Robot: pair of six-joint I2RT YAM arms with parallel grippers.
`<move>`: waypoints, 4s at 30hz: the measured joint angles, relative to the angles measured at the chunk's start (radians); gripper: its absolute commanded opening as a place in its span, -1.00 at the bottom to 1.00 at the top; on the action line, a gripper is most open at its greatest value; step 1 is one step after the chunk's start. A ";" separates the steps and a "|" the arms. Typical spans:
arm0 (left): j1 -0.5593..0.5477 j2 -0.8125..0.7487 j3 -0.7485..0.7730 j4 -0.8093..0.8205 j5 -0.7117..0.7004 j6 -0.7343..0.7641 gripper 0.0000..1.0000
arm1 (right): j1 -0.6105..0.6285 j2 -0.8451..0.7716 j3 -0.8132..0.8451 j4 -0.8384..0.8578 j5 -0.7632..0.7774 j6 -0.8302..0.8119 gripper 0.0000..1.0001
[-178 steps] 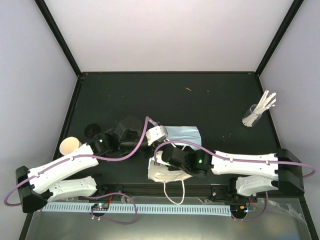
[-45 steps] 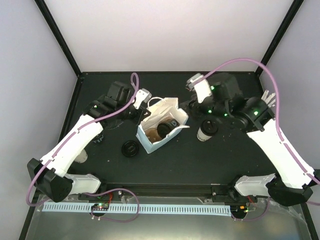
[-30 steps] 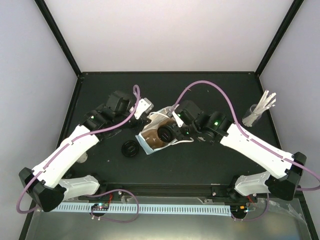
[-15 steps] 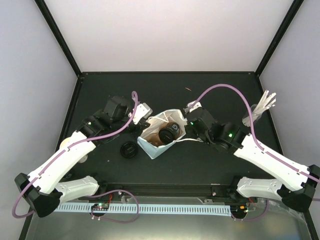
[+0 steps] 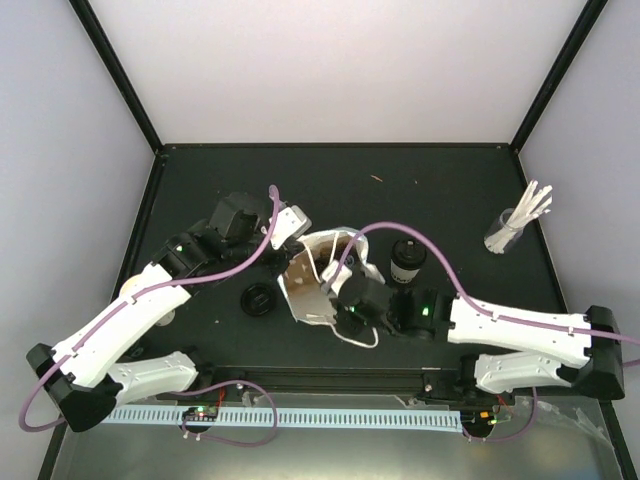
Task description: Pack the takeout coffee
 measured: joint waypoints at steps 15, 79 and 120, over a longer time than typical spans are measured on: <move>-0.124 -0.083 -0.103 0.013 -0.024 0.008 -0.97 | 0.296 0.007 -0.251 0.189 0.235 0.045 -0.25; -0.185 -0.225 -0.277 0.157 -0.009 -0.145 -0.97 | -0.053 0.292 -0.355 0.723 0.179 0.034 0.15; -0.187 -0.227 -0.310 0.202 -0.101 -0.169 -0.97 | -0.047 -0.213 -0.413 0.476 -0.147 0.073 -0.58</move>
